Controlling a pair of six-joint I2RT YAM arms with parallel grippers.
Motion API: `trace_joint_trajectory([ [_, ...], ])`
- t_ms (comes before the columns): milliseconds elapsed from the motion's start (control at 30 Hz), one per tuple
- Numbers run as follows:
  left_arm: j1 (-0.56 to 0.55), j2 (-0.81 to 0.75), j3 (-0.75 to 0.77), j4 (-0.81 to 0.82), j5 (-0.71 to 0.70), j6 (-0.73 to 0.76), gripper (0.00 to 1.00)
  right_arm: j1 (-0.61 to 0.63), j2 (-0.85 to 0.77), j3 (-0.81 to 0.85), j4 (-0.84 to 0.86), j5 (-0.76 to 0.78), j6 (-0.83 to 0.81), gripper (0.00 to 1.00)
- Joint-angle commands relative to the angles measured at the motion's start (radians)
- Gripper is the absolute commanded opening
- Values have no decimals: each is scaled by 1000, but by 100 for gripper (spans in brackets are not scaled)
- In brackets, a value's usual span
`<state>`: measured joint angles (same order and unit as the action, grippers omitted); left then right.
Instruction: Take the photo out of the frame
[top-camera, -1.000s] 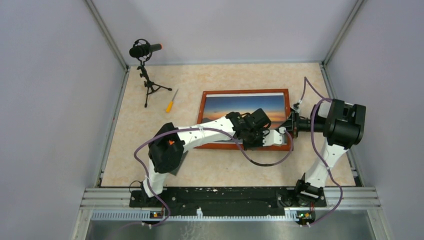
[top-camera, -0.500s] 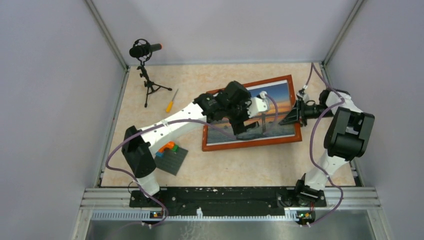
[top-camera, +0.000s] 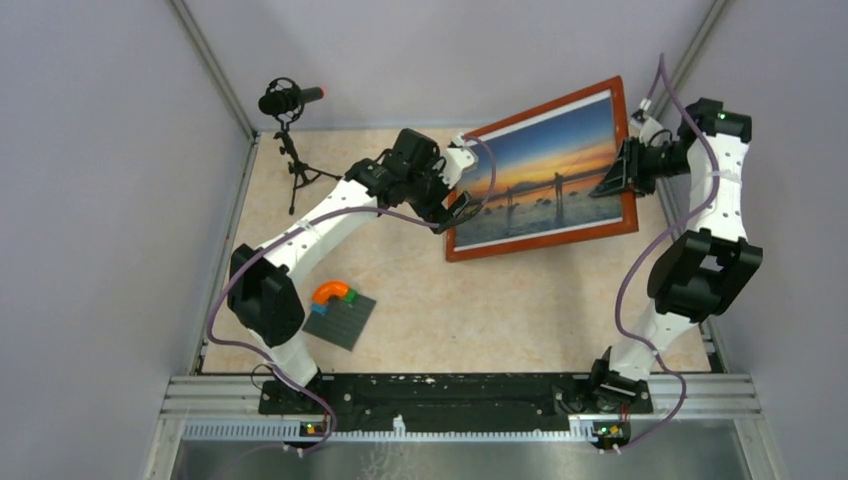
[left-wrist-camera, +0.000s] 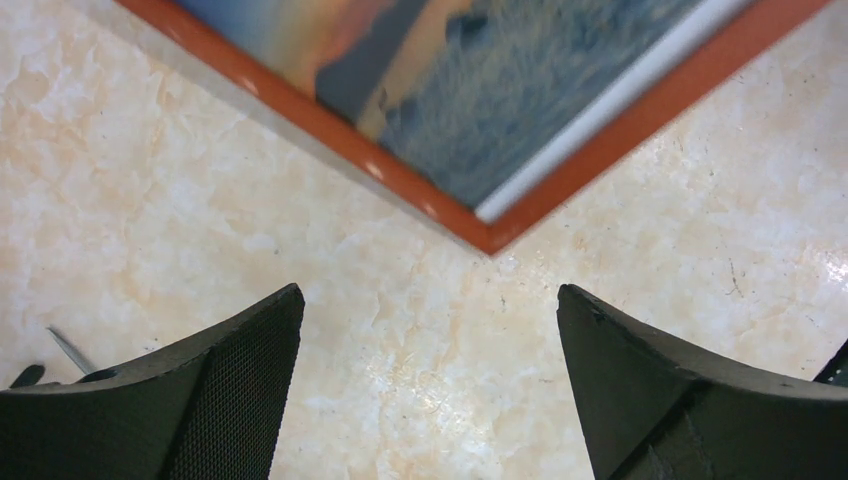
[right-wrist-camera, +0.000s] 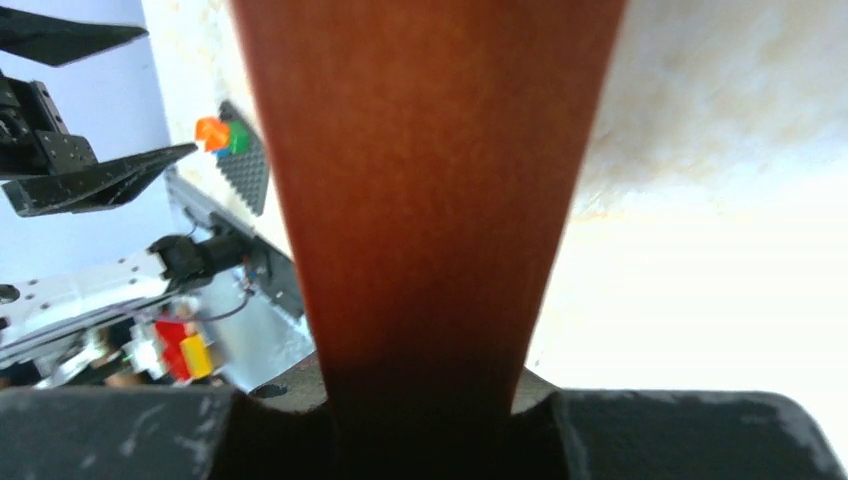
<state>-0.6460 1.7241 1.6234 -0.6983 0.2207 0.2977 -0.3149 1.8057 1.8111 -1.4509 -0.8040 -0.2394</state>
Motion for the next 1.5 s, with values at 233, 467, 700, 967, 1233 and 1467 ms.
trace_joint_trajectory([
  [233, 112, -52, -15, 60, 45, -83, 99, 8, -103, 428, 149, 84, -41, 0],
  [467, 231, -49, -5, 66, 110, -174, 99, 43, -139, 533, 211, 195, -76, 0],
  [700, 306, -37, -5, 57, 173, -235, 99, 136, -143, 600, 255, 331, -158, 0],
  [967, 359, -61, -5, 52, 249, -245, 99, 465, -244, 395, 456, 737, -390, 0],
  [1233, 440, -98, -3, 39, 335, -290, 99, 756, -445, -122, 806, 1065, -603, 0],
  [1467, 541, -136, -22, 44, 415, -369, 99, 943, -630, -565, 1070, 1214, -741, 0],
])
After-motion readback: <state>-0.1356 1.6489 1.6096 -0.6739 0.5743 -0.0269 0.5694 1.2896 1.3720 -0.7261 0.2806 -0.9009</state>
